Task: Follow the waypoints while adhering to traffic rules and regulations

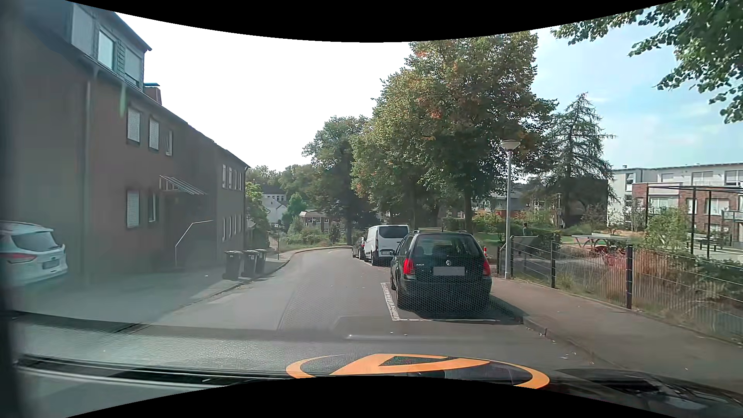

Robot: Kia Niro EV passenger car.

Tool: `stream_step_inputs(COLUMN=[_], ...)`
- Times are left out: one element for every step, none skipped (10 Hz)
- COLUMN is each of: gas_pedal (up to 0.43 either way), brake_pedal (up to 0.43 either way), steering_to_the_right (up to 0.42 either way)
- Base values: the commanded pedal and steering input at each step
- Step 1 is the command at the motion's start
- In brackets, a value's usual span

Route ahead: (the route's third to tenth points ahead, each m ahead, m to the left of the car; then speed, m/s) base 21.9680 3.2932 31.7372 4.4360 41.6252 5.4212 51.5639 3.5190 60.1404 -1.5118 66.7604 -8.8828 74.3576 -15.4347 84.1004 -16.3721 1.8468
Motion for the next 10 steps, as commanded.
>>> stream_step_inputs(gas_pedal=[0.0,0.0,0.0,0.0,0.0,0.0,0.0,0.0,0.0,0.0], brake_pedal=[0.299,0.293,0.293,0.293,0.287,0.262,0.238,0.226,0.226,0.232], steering_to_the_right=[-0.023,-0.034,-0.038,-0.037,-0.039,-0.042,-0.048,-0.063,-0.08,-0.1])
